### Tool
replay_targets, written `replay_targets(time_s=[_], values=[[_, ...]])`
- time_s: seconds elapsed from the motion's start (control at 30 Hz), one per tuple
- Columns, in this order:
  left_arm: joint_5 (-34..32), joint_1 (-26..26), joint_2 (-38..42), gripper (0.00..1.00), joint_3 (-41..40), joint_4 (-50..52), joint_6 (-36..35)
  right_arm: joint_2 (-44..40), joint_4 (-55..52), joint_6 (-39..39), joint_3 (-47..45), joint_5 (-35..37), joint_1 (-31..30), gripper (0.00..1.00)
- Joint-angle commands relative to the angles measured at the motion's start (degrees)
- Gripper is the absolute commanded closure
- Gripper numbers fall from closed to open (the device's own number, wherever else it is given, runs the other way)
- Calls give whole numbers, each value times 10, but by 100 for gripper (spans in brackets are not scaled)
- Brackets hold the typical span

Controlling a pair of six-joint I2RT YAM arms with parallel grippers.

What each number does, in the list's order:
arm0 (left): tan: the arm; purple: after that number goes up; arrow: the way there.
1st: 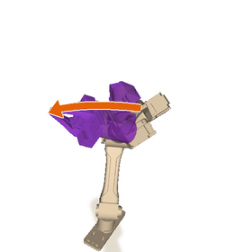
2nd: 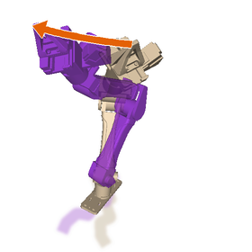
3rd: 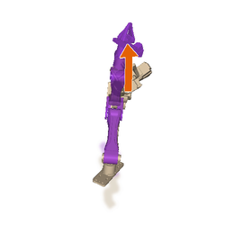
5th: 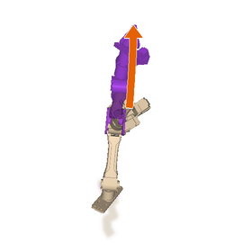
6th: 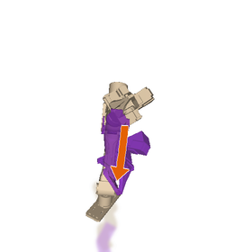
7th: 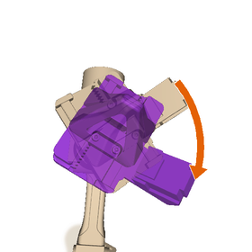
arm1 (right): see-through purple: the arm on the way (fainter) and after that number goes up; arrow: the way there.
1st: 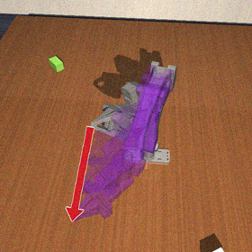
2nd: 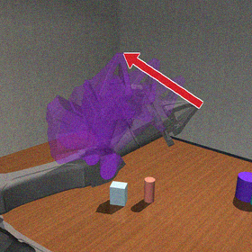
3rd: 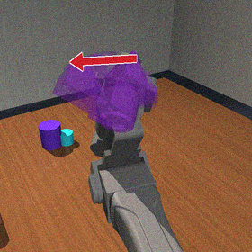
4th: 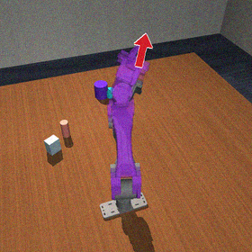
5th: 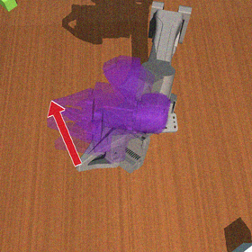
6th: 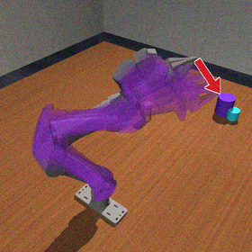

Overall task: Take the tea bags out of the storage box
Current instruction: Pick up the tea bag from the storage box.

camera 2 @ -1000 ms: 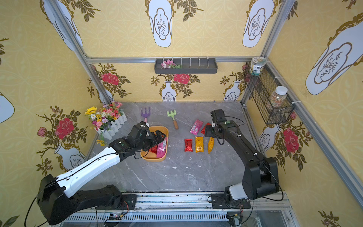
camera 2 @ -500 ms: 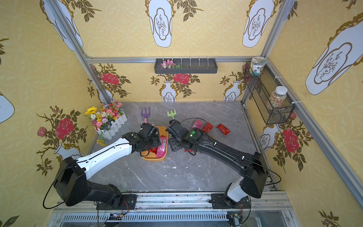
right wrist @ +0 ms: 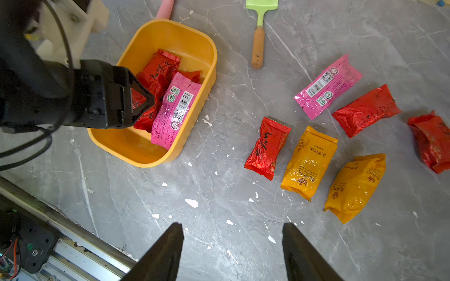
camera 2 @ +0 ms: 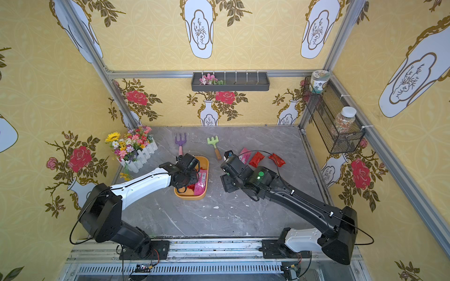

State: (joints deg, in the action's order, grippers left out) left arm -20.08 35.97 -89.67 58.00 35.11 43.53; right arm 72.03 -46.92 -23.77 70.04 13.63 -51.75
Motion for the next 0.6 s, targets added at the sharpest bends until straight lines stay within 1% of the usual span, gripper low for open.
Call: replay_targets(time_s=[0.0,0.57], values=[[14,-4,-9,39,-8,-12,-3,-10,-3,-2,1,5,0,31],[28,-5,-64,49,6,-43,-17,-14,1,-15,-11,1,0,31]])
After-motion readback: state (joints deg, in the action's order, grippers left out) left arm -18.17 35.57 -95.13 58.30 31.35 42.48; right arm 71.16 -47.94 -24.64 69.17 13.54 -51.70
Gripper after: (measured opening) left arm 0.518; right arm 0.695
